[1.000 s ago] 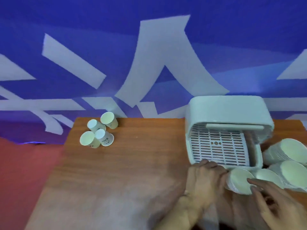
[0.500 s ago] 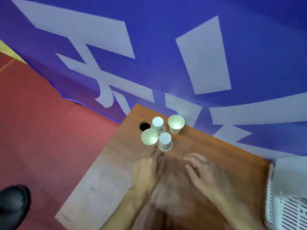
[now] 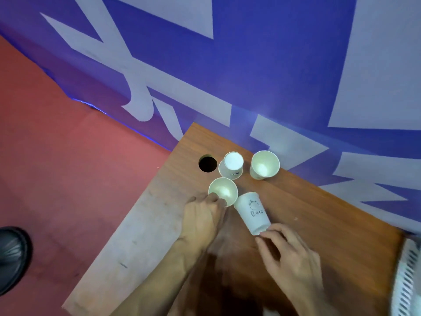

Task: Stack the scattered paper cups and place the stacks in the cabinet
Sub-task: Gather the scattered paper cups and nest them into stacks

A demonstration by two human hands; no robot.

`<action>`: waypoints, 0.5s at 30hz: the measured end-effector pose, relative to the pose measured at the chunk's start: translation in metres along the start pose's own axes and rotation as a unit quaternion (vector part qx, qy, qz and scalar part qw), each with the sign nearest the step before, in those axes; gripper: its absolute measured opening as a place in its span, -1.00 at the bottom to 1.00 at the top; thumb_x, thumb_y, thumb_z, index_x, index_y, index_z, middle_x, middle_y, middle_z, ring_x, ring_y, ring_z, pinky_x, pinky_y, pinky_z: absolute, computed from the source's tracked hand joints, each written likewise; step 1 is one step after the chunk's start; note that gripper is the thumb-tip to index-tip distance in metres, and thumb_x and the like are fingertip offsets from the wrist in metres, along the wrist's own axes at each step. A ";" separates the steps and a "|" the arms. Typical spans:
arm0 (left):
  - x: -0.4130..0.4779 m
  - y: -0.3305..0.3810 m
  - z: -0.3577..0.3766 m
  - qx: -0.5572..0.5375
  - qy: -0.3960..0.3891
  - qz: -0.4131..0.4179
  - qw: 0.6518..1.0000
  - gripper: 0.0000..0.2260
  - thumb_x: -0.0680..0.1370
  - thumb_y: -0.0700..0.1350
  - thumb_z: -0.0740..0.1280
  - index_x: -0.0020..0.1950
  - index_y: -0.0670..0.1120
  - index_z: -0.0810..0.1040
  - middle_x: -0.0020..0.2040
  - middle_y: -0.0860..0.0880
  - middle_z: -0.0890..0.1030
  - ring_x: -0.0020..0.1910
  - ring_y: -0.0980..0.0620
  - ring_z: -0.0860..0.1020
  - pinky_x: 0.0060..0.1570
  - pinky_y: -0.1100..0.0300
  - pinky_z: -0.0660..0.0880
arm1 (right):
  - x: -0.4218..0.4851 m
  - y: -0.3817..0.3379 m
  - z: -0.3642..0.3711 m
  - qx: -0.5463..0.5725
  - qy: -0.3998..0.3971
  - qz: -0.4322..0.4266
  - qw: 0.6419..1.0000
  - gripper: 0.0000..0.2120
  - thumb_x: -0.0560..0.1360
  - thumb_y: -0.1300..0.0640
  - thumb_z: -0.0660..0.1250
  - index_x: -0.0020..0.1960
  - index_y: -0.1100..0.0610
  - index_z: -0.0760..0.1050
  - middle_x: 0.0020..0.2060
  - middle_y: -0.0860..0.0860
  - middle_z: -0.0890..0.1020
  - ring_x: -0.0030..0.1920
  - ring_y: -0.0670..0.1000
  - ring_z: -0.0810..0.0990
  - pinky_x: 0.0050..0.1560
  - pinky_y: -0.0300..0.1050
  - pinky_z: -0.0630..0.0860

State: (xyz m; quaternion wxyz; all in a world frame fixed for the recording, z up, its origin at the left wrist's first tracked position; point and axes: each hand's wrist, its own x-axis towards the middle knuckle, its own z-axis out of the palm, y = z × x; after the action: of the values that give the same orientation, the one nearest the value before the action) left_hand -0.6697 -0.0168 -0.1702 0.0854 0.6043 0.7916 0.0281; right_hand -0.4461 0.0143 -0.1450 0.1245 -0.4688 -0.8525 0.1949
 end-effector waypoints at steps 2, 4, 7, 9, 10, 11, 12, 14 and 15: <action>0.000 0.006 -0.002 0.020 -0.015 -0.002 1.000 -0.85 0.29 -0.07 0.52 -0.39 -0.01 0.56 -0.44 0.01 0.46 -0.45 -0.07 0.45 -0.35 0.19 0.11 | 0.002 0.003 -0.003 0.011 0.032 0.021 0.999 -0.88 0.46 -0.02 0.41 -0.03 -0.04 0.65 0.02 -0.18 0.60 -0.08 -0.12 0.63 -0.22 -0.31 0.35; -0.001 0.012 -0.002 0.033 -0.036 0.006 0.999 -0.83 0.27 -0.05 0.54 -0.40 -0.01 0.56 -0.45 0.01 0.45 -0.46 -0.07 0.45 -0.35 0.19 0.10 | 0.019 0.005 -0.002 0.007 -0.038 0.050 0.998 -0.70 0.52 -0.04 0.37 0.23 -0.06 0.56 0.27 -0.20 0.50 -0.02 -0.11 0.63 -0.19 -0.23 0.44; -0.002 0.020 -0.008 0.032 -0.064 0.015 0.997 -0.80 0.21 -0.05 0.57 -0.42 -0.01 0.55 -0.46 0.01 0.46 -0.47 -0.06 0.45 -0.35 0.19 0.11 | 0.050 0.014 0.007 -0.026 -0.242 0.028 0.969 -0.39 0.57 -0.12 0.29 0.57 -0.15 0.17 0.54 -0.29 0.16 0.24 -0.10 0.54 0.11 -0.08 0.48; -0.005 0.025 -0.013 0.028 -0.064 0.019 0.997 -0.79 0.19 -0.06 0.57 -0.45 -0.02 0.54 -0.49 0.00 0.45 -0.49 -0.06 0.45 -0.36 0.20 0.11 | 0.060 0.014 0.009 -0.047 -0.319 -0.024 0.946 -0.51 0.58 -0.18 0.26 0.48 -0.16 0.32 0.40 -0.25 0.37 0.31 -0.06 0.49 0.15 -0.11 0.39; -0.006 0.025 -0.014 0.025 -0.057 0.024 0.998 -0.78 0.20 -0.05 0.56 -0.46 -0.02 0.53 -0.49 0.00 0.45 -0.49 -0.07 0.45 -0.37 0.21 0.11 | 0.058 0.013 0.006 -0.055 -0.323 -0.036 0.944 -0.59 0.58 -0.20 0.26 0.39 -0.14 0.41 0.28 -0.21 0.47 0.26 -0.04 0.52 0.09 -0.11 0.38; -0.008 0.027 -0.017 0.019 -0.052 0.025 0.998 -0.77 0.23 -0.03 0.55 -0.46 -0.02 0.51 -0.50 0.00 0.44 -0.50 -0.07 0.45 -0.38 0.22 0.12 | 0.052 0.012 0.001 -0.054 -0.306 -0.036 0.950 -0.65 0.58 -0.20 0.26 0.31 -0.12 0.47 0.19 -0.18 0.52 0.21 -0.02 0.55 0.03 -0.10 0.37; -0.012 0.031 -0.018 0.018 -0.037 0.035 0.999 -0.76 0.26 -0.02 0.53 -0.46 -0.02 0.50 -0.50 -0.01 0.44 -0.50 -0.07 0.44 -0.39 0.22 0.12 | 0.041 0.012 -0.005 -0.044 -0.284 -0.024 0.957 -0.70 0.59 -0.20 0.25 0.25 -0.12 0.50 0.13 -0.16 0.55 0.16 -0.02 0.56 -0.02 -0.09 0.37; -0.023 0.042 -0.023 0.016 -0.020 0.048 0.999 -0.77 0.30 -0.01 0.53 -0.42 -0.01 0.51 -0.47 0.00 0.46 -0.50 -0.06 0.44 -0.40 0.23 0.14 | 0.006 0.013 -0.022 -0.009 -0.210 0.000 0.978 -0.81 0.60 -0.17 0.24 0.12 -0.12 0.51 0.01 -0.19 0.55 0.03 -0.05 0.58 -0.15 -0.10 0.36; -0.028 0.048 -0.024 -0.006 -0.024 0.070 0.997 -0.79 0.32 0.00 0.52 -0.37 0.00 0.53 -0.44 0.01 0.48 -0.49 -0.04 0.46 -0.41 0.24 0.16 | -0.016 0.015 -0.031 -0.003 -0.166 0.020 0.986 -0.87 0.58 -0.15 0.28 0.05 -0.13 0.50 -0.08 -0.25 0.51 -0.06 -0.07 0.57 -0.23 -0.13 0.33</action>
State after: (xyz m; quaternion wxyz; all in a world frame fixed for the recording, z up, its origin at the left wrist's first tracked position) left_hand -0.6209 -0.0292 -0.1367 0.1058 0.6581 0.7451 0.0236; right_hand -0.4139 0.0145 -0.1245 -0.0240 -0.4477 -0.8521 0.2702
